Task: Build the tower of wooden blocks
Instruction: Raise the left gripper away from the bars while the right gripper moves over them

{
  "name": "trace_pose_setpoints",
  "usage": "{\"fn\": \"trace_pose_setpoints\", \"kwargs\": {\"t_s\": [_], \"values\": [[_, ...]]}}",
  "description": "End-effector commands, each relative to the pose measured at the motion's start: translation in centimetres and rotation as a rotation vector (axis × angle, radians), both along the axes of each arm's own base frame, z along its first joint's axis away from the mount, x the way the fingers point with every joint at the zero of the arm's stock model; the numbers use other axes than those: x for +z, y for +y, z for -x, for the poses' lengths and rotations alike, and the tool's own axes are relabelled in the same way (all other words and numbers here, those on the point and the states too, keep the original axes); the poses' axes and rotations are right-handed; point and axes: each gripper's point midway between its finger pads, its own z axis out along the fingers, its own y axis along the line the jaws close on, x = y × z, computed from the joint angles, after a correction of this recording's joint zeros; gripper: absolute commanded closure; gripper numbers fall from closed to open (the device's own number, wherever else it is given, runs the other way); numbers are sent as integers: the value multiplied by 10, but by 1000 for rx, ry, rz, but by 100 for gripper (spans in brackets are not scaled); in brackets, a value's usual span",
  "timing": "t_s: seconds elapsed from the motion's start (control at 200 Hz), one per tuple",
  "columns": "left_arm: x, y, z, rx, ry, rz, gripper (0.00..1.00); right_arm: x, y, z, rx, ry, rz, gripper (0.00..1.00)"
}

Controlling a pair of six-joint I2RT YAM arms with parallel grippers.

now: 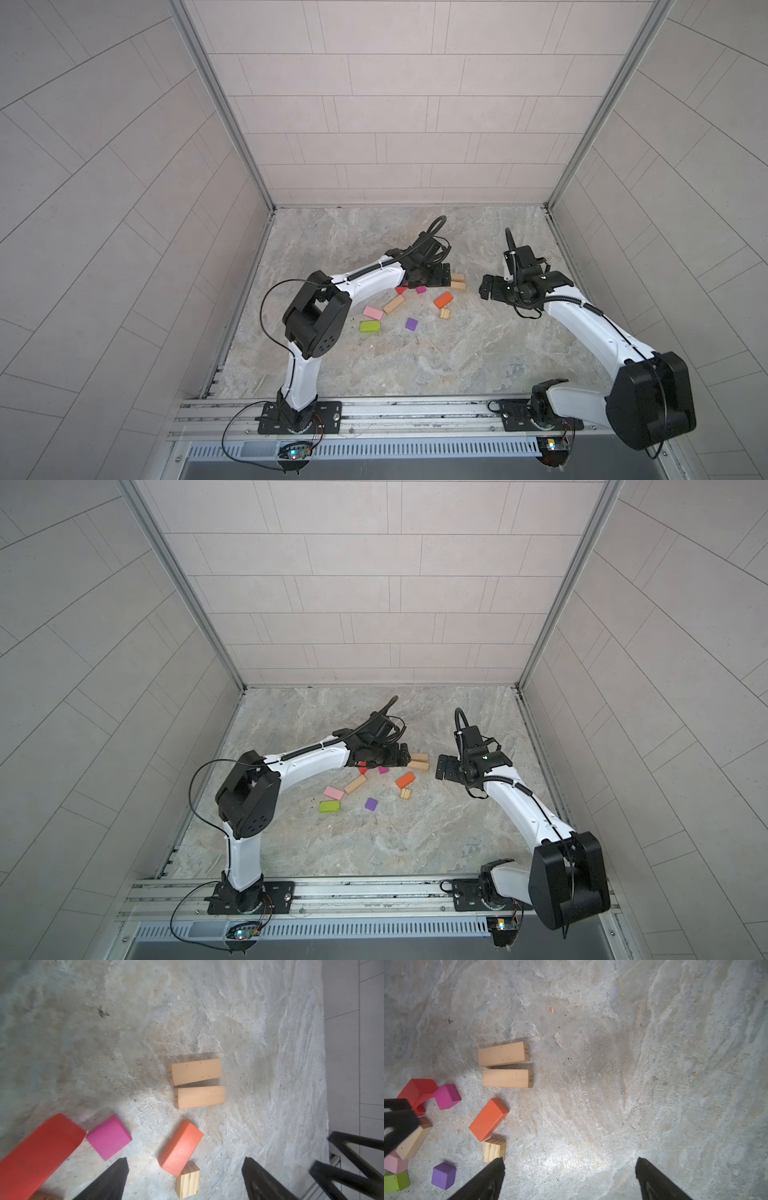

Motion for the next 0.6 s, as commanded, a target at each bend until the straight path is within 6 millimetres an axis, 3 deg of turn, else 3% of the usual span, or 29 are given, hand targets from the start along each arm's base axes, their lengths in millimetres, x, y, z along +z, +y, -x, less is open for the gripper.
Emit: {"fn": "trace_pose_setpoints", "kwargs": {"t_s": [0.0, 0.31, 0.595], "values": [[7, 24, 12, -29, 31, -10, 7, 5, 8, -15, -3, -37, 32, 1], [38, 87, 33, -48, 27, -64, 7, -19, 50, -41, 67, 45, 51, 1], [50, 122, 62, -82, 53, -48, 7, -41, 62, -55, 56, 68, 79, 1]]}}
